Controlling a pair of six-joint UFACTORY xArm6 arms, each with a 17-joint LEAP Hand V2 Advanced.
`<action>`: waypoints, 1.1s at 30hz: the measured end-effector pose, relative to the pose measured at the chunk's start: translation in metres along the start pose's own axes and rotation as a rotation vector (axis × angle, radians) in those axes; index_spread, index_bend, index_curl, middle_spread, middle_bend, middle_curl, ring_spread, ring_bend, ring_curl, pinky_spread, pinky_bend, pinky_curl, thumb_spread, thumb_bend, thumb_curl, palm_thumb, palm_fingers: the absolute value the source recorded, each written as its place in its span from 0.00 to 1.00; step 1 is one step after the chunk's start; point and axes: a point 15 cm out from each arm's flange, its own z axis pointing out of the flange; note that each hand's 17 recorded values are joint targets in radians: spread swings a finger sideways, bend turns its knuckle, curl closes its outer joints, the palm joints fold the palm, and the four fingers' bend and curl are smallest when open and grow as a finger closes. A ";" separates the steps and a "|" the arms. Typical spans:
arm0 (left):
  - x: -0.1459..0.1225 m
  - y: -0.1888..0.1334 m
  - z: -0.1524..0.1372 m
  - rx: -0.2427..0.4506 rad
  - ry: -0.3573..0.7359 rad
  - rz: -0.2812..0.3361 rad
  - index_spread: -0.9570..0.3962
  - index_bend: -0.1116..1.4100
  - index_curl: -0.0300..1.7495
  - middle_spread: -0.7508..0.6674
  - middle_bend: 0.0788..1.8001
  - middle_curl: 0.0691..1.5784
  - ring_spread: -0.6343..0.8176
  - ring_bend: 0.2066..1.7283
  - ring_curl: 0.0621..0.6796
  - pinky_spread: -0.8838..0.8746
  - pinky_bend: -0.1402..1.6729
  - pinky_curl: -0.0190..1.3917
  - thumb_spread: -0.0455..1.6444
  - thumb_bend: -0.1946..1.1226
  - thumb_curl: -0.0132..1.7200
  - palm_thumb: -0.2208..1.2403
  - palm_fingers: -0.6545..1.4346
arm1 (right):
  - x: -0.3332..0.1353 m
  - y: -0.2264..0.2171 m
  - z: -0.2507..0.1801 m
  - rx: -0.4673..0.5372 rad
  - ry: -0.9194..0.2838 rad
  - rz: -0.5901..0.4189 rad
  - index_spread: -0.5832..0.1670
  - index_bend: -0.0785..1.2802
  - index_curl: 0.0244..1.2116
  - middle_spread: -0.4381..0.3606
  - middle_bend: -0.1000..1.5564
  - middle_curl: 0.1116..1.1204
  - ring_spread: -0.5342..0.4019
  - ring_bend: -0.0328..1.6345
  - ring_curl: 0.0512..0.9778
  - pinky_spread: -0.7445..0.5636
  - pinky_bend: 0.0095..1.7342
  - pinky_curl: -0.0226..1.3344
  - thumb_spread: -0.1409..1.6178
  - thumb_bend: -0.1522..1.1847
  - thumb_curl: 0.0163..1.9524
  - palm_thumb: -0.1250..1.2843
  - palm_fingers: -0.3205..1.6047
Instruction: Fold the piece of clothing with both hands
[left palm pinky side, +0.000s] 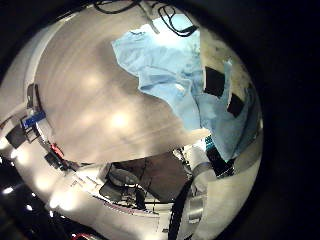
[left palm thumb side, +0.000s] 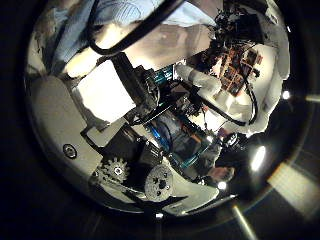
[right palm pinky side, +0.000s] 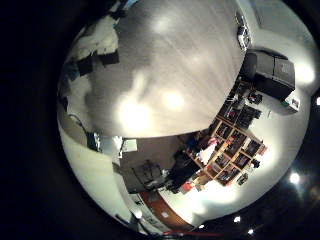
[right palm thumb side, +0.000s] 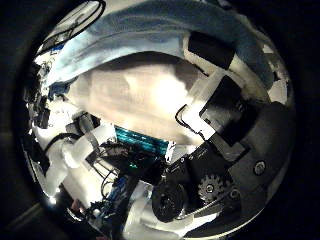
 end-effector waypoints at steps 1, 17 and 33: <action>0.001 0.002 -0.001 -0.004 0.002 0.008 0.18 0.46 0.66 0.21 0.60 0.51 0.12 0.66 0.74 0.05 0.34 0.63 0.73 0.14 0.33 0.61 0.83 | 0.000 -0.001 -0.003 0.008 0.001 0.001 0.37 0.81 0.75 0.34 0.81 0.73 0.36 0.85 0.65 0.42 0.84 0.38 0.77 0.13 0.29 0.79 0.74; -0.068 -0.078 0.012 -0.081 0.085 -0.064 0.17 0.44 0.66 0.21 0.59 0.51 0.11 0.65 0.74 0.04 0.31 0.65 0.73 0.14 0.31 0.60 0.82 | 0.000 -0.156 -0.017 -0.010 0.119 0.010 0.39 0.82 0.75 0.35 0.81 0.72 0.36 0.85 0.67 0.42 0.82 0.44 0.78 0.10 0.31 0.77 0.73; -0.116 -0.143 0.019 -0.040 0.038 -0.178 0.23 0.30 0.64 0.23 0.52 0.53 0.13 0.64 0.82 0.13 0.17 0.72 0.71 0.13 0.28 0.56 0.49 | -0.007 -0.282 -0.006 0.149 0.115 0.074 0.32 0.30 0.64 0.29 0.65 0.65 0.31 0.93 0.70 0.35 0.91 0.52 0.81 0.09 0.27 0.59 0.45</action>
